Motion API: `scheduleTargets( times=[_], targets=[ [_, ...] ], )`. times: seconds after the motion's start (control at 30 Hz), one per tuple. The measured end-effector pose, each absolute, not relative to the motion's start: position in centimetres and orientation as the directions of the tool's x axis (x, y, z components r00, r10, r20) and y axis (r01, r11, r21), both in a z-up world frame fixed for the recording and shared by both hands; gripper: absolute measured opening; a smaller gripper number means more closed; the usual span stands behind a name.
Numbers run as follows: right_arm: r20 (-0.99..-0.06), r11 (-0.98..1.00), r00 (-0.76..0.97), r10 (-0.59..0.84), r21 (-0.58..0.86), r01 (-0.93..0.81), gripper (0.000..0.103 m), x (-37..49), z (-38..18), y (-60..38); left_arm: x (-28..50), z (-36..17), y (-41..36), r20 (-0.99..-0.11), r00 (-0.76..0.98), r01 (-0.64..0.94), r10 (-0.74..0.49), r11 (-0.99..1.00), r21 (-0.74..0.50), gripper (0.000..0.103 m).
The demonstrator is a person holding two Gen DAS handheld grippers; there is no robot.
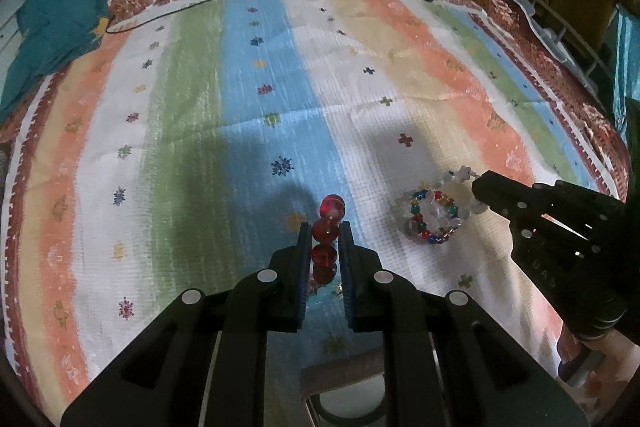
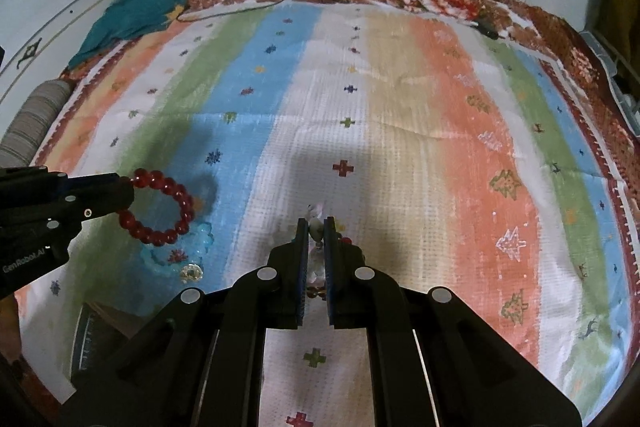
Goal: Organize jewelry
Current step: 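Lift and carry the red bracelet in the left gripper while the right carries the crystal bracelet to the tin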
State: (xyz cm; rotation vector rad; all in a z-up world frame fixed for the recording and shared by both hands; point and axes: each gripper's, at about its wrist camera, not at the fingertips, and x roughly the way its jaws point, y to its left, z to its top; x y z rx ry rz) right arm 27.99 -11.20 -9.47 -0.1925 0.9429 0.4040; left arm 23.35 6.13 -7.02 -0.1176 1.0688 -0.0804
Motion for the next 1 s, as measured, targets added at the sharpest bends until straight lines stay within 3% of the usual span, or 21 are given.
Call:
scheduleTargets(
  times=[0.63, 1.0],
  targets=[
    [-0.724, 0.889, 0.595, 0.349, 0.054, -0.455, 0.008, 23.8, -5.1, -12.0, 18.2, -0.9, 4.7, -0.721, 0.687, 0.019, -0.094, 0.994, -0.112, 0.013],
    [-0.679, 0.870, 0.620, 0.394, 0.058, -0.490, 0.008, 20.5, -3.4, -12.1, 14.7, 0.5, 4.0, -0.694, 0.712, 0.043, -0.107, 0.993, -0.109, 0.013]
  ],
)
